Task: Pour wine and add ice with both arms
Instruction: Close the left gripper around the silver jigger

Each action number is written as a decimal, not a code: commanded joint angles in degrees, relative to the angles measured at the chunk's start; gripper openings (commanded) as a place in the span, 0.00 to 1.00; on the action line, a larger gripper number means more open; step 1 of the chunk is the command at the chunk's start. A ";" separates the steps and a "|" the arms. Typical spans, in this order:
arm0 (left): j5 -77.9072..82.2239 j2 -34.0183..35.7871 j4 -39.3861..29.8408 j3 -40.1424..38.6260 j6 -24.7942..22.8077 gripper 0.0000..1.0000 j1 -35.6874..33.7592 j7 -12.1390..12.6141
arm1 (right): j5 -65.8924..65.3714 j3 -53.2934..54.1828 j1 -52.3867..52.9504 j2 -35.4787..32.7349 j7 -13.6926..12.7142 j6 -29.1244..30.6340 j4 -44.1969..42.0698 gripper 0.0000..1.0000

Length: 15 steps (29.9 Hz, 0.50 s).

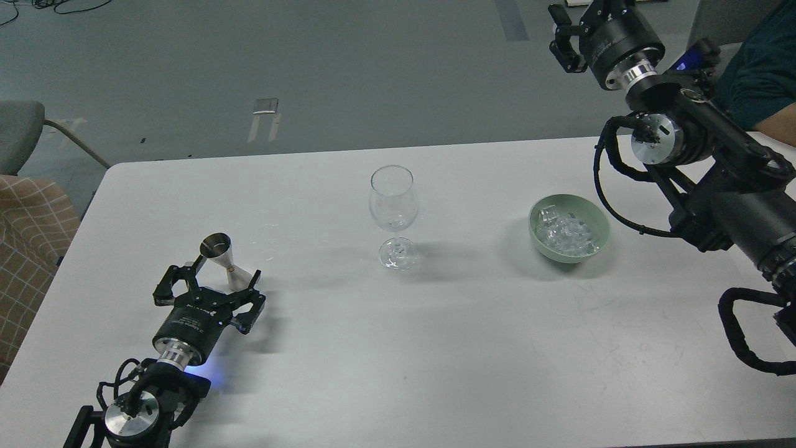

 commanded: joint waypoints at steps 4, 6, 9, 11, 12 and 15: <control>0.01 0.29 0.46 0.00 2.27 0.69 -1.57 -1.58 | 0.00 0.00 0.00 0.00 0.00 -0.02 -0.01 1.00; 0.01 0.38 0.81 0.09 2.27 0.64 -1.92 -1.93 | 0.00 0.00 0.00 0.00 0.00 -0.02 -0.01 1.00; 0.01 0.56 1.08 0.09 2.27 0.59 -1.92 -2.02 | 0.00 0.00 0.00 0.00 0.00 -0.02 0.08 1.00; 0.10 0.56 1.17 0.09 2.36 0.54 -1.92 -2.02 | 0.00 0.00 0.00 0.00 0.00 -0.02 -0.01 1.00; 0.10 0.64 1.25 0.09 2.27 0.52 -1.92 -1.93 | 0.00 0.00 -0.09 0.00 0.00 -0.02 0.08 1.00; 0.19 0.64 1.25 0.09 2.27 0.47 -2.01 -2.02 | 0.00 0.00 0.00 0.00 0.00 -0.02 0.08 1.00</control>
